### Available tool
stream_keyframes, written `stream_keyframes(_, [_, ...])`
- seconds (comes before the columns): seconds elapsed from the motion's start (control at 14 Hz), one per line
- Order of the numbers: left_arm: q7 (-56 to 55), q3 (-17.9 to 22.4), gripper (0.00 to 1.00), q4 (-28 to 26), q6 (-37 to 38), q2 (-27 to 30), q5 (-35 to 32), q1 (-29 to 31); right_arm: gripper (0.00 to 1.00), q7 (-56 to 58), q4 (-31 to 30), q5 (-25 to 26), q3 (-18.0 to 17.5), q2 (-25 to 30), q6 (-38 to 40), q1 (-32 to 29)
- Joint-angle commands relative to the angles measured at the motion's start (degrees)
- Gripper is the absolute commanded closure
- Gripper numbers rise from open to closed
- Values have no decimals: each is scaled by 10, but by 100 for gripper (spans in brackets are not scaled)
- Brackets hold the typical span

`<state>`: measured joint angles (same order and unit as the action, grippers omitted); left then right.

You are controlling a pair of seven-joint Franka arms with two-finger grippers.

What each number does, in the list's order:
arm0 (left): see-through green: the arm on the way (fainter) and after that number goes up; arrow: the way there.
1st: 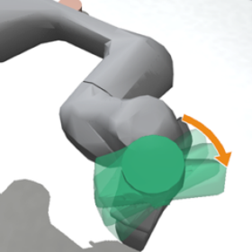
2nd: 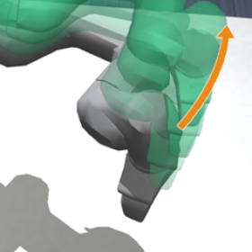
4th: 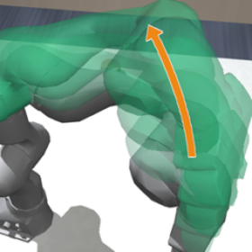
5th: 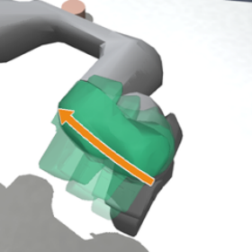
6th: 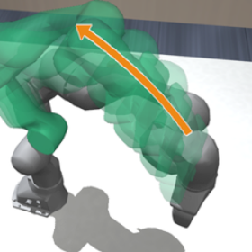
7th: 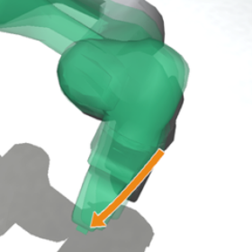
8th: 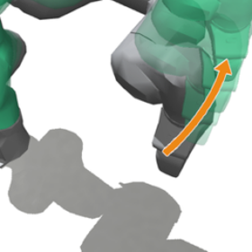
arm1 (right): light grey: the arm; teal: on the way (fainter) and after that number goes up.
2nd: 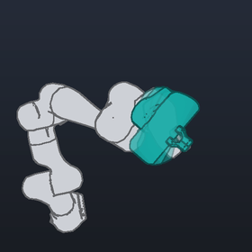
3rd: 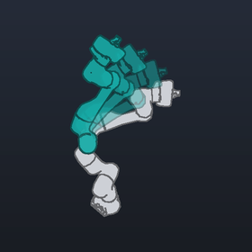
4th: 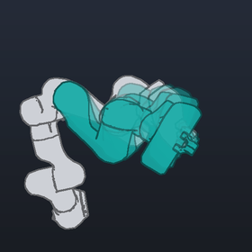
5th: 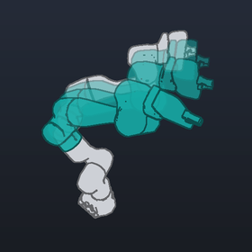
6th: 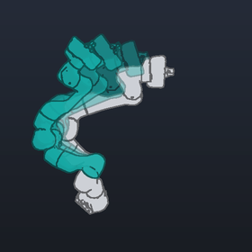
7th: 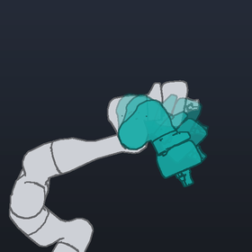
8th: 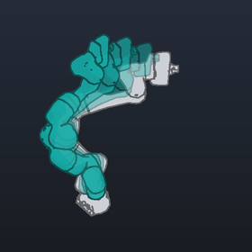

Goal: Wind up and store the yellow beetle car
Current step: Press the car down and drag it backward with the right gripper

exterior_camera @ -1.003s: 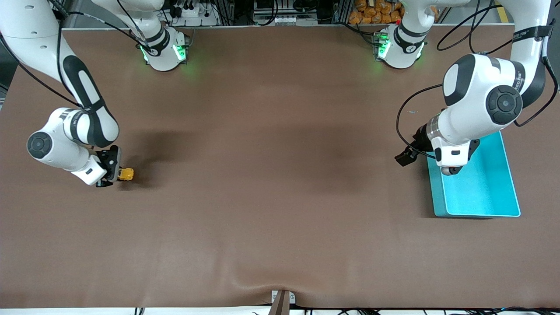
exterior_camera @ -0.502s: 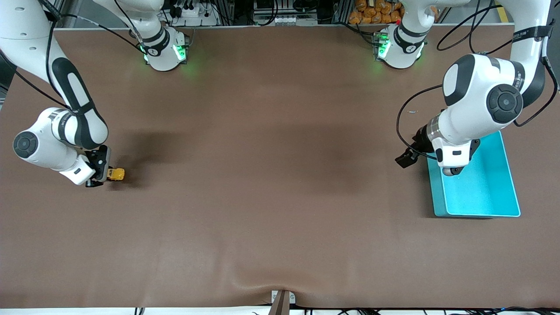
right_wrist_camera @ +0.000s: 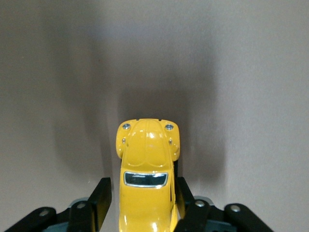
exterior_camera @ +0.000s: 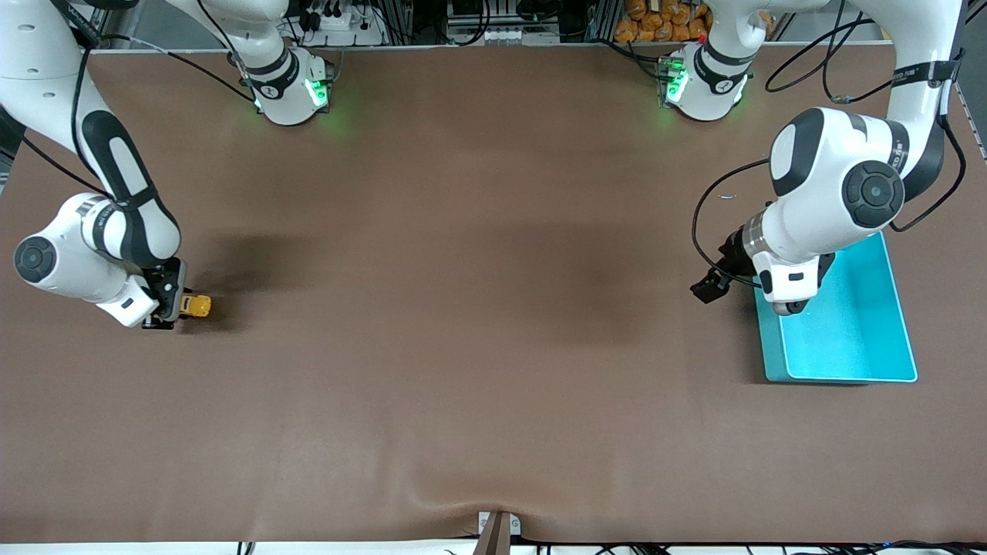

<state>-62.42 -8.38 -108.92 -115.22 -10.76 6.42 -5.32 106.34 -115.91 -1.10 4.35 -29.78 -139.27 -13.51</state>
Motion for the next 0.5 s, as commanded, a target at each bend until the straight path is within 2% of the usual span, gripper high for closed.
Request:
stream_keyframes(0.0, [-13, 1, 0, -3, -9, 2, 13, -2, 39, 3, 36, 0, -7, -10, 48, -16])
stream_keyframes(0.21, [-13, 1, 0, -3, -10, 0, 13, -2, 38, 0, 42, -4, -7, -10, 64, -23])
stream_keyframes(0.36, [-13, 1, 0, -2, -10, 0, 13, -1, 32, -4, 48, -10, -7, -10, 75, -34])
stream_keyframes(0.43, [-14, 1, 0, -2, -10, 0, 13, -1, 26, -11, 53, -12, -7, -10, 88, -37])
